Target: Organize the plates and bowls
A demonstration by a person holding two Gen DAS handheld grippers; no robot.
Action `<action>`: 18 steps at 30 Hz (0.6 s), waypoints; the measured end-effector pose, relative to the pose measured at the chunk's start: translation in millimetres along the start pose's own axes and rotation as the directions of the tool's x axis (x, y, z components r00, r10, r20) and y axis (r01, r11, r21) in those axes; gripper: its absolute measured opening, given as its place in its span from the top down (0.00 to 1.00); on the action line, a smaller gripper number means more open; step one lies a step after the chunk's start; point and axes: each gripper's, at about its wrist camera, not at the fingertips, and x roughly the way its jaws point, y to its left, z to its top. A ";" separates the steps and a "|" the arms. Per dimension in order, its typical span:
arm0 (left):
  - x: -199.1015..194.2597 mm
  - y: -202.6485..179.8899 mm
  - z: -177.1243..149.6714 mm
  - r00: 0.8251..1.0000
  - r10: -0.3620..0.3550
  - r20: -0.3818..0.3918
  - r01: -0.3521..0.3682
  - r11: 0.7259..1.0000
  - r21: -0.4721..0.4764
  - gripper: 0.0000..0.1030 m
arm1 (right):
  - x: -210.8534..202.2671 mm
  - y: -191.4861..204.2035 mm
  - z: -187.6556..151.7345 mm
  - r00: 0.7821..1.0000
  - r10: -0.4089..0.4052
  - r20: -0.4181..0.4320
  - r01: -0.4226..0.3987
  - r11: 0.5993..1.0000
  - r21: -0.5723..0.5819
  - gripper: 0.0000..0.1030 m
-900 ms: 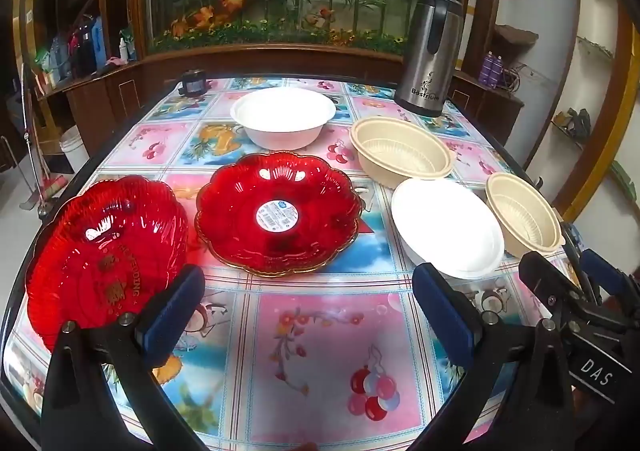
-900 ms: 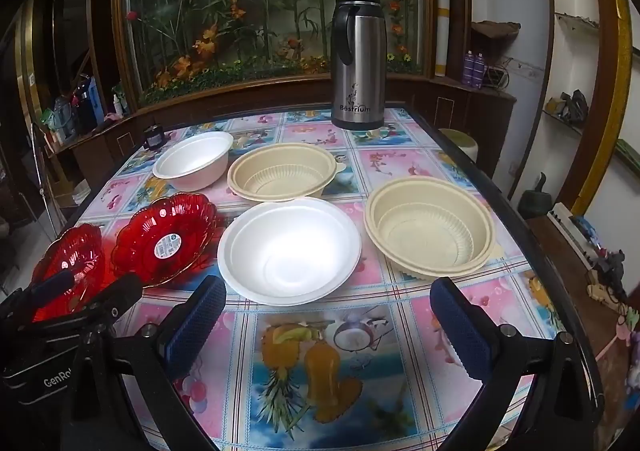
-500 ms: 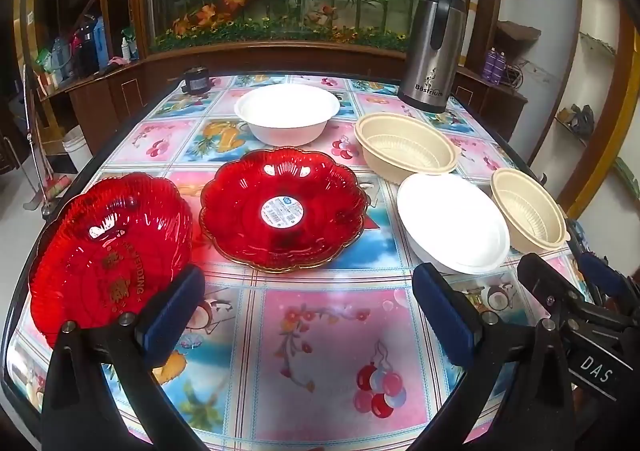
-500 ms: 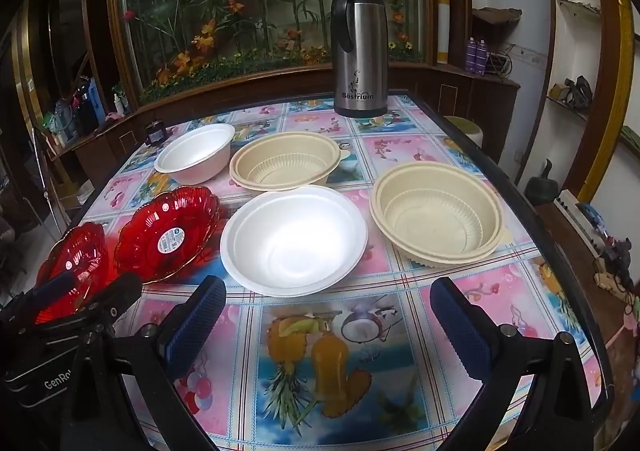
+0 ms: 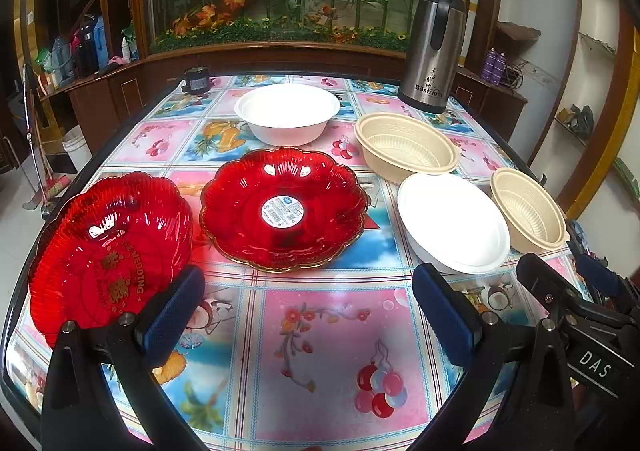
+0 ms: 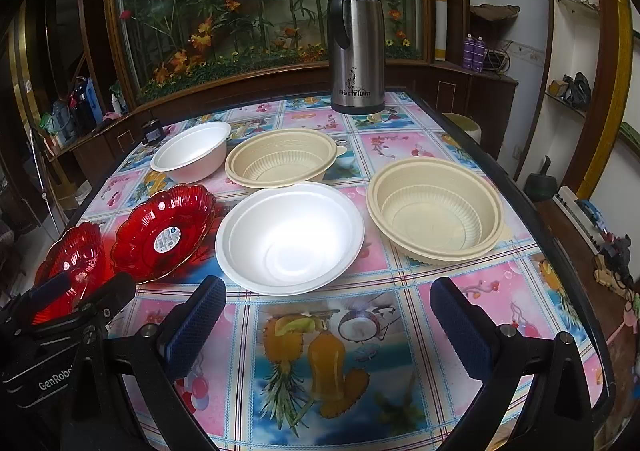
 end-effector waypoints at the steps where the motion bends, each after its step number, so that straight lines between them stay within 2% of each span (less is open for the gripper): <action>1: 0.1 0.0 -0.1 1.000 0.001 0.001 -0.001 1.000 0.001 0.00 | 0.0 0.0 0.0 1.000 0.000 0.000 0.000 1.000 0.000 0.00; 18: -2.6 4.5 0.6 1.000 0.006 0.003 -0.006 1.000 0.001 0.00 | 2.8 1.0 -0.5 1.000 0.004 -0.004 -0.004 1.000 0.000 0.00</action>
